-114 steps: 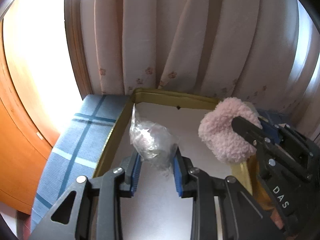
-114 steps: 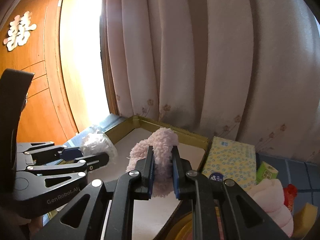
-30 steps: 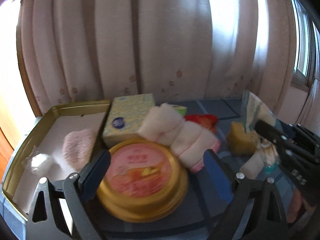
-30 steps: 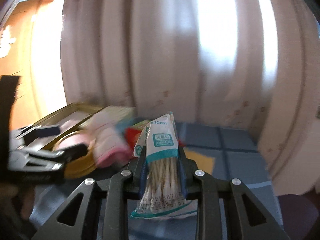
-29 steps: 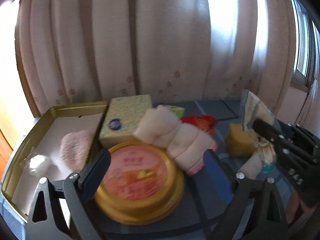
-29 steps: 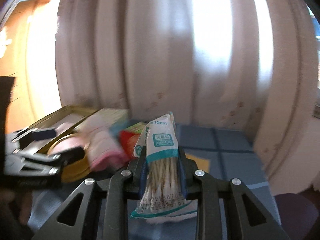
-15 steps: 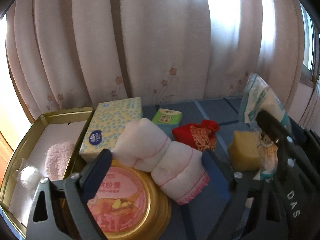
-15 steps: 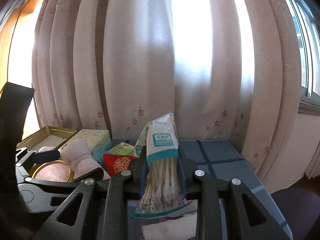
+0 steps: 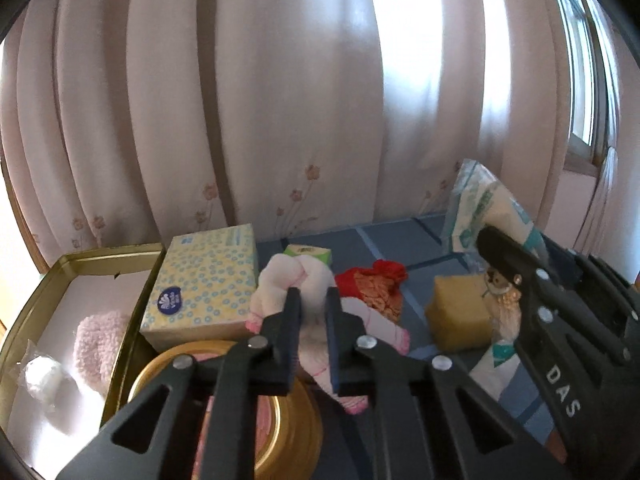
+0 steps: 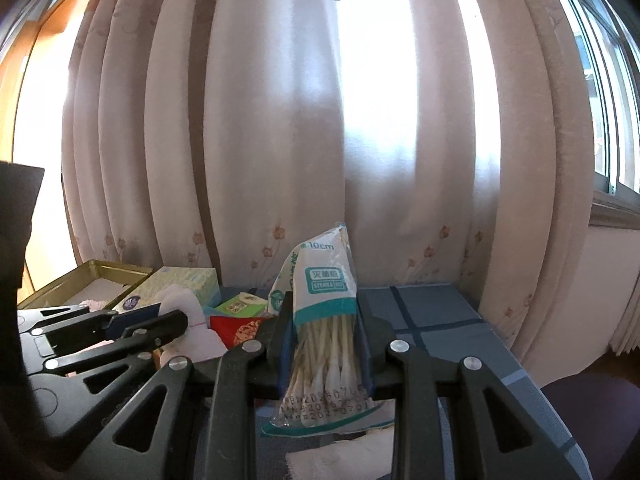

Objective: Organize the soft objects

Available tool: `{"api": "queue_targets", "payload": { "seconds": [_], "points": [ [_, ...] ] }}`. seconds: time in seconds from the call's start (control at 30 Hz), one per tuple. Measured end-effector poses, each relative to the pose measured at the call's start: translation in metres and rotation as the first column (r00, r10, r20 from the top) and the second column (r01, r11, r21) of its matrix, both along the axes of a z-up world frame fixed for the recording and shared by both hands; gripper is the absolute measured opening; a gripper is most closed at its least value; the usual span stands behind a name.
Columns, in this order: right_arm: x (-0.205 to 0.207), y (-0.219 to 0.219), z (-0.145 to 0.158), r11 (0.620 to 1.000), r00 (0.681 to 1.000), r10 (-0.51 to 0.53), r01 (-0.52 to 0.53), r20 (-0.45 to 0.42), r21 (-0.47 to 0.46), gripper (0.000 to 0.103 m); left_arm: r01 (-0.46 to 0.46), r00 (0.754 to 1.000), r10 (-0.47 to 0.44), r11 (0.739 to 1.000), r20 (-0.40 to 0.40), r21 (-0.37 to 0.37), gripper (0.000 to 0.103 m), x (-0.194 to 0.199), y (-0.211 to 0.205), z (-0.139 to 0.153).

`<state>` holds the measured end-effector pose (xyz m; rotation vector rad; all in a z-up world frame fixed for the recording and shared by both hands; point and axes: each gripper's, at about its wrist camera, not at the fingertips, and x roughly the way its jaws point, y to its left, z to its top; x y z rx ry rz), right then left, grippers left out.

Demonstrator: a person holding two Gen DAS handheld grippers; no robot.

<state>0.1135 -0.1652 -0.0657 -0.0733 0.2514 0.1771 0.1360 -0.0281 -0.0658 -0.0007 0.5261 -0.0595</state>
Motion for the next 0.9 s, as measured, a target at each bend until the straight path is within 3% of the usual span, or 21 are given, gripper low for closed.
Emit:
{"api": "queue_targets", "payload": {
  "seconds": [0.33, 0.9],
  "points": [
    [-0.001, -0.001, 0.002, 1.0, 1.0, -0.01, 0.01, 0.002, 0.013, 0.029, 0.007, 0.996, -0.001, 0.998, 0.089, -0.069, 0.009, -0.02, 0.014, -0.003],
    [-0.005, -0.007, 0.006, 0.999, 0.999, -0.014, 0.013, 0.034, 0.042, 0.029, -0.06, 0.972, 0.062, 0.998, 0.227, -0.012, 0.009, -0.047, 0.013, 0.006]
  ]
}}
